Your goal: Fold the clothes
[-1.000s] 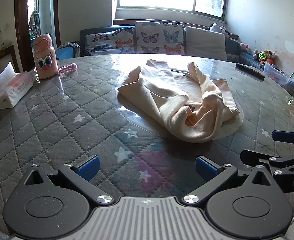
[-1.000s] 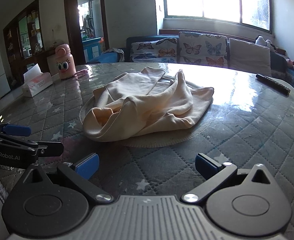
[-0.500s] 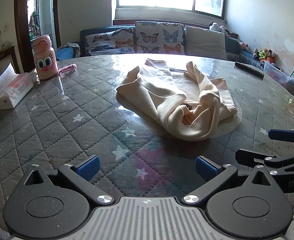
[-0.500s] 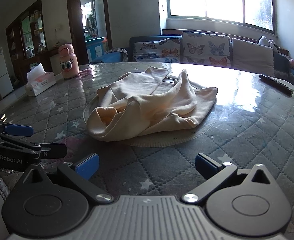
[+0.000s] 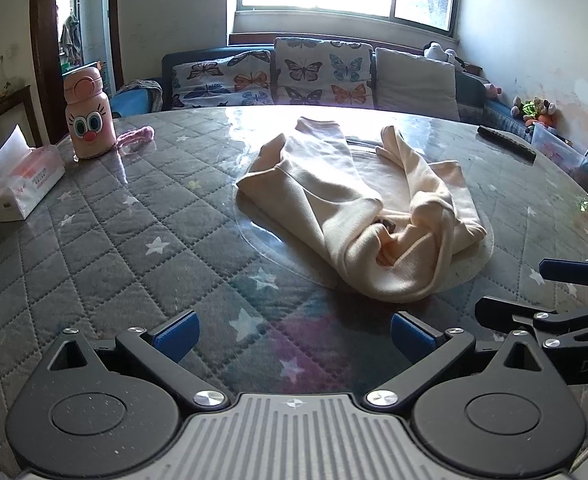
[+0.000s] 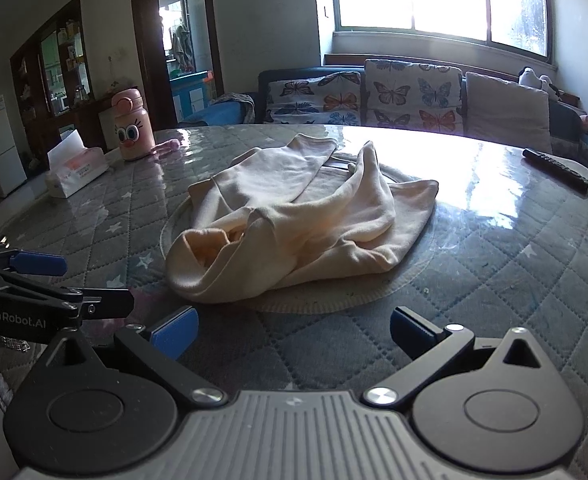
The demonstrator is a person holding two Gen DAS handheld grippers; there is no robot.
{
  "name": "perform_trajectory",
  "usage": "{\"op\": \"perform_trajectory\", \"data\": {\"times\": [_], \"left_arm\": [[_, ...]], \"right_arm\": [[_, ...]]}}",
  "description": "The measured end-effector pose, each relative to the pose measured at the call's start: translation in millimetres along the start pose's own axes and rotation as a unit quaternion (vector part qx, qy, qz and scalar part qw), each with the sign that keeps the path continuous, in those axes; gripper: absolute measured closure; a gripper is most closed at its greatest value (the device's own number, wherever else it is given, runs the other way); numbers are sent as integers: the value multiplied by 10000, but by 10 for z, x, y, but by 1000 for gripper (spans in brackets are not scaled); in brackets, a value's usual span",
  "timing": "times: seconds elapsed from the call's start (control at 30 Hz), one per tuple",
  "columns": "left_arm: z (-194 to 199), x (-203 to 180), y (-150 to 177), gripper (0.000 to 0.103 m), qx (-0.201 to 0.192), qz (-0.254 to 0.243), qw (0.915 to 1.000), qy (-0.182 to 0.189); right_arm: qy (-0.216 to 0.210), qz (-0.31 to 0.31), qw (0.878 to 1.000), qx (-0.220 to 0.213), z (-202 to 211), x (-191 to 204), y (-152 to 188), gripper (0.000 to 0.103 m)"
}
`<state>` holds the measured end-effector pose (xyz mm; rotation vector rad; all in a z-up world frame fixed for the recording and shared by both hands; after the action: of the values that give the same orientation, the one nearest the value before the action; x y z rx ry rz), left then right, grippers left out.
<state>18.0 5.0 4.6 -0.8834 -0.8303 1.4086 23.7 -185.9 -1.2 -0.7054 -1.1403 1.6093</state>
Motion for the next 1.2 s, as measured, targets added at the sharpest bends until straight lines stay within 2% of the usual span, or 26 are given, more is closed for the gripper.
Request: {"op": "perform_trajectory", "data": {"times": [0.37,0.5,0.67,0.8,0.93,1.1,1.2], "left_arm": [[-191,115,-310,0,-113,-100,9999,-82],[-294,81,-450,0,-185,-199,9996,20],[-478,-44,-599,2,-267,-402,9986,233],[-660,-196,-656,11,-235,-638,9962,545],[-876,-313,-666,30,-48,-777,9940,773],[-1040,-397,-626,36,110,-902,9906,1025],[-1142,-424,-589,46,257,-960,9889,1107]], "right_arm": [[16,33,10000,11,-191,-75,-232,2],[15,-88,10000,11,-294,-160,-346,6],[74,-324,9994,14,-447,-323,-488,18],[131,-512,9986,70,-603,-457,-575,28],[101,-738,9971,184,-788,-593,-641,39],[-44,-847,9957,369,-1044,-655,-685,52],[-154,-858,9948,524,-1197,-641,-673,59]]}}
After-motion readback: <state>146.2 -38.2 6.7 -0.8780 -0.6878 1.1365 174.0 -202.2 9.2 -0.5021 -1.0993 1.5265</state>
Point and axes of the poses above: each gripper's, at about its wrist camera, not at the fingertips, and z roughly against the way its jaws point, x to its left, y to its underside, the point moved 1 cm from there along -z, roughly the way its jaws point, and after that the axes turned 15 degrees about -x, right-handed, at the moved point
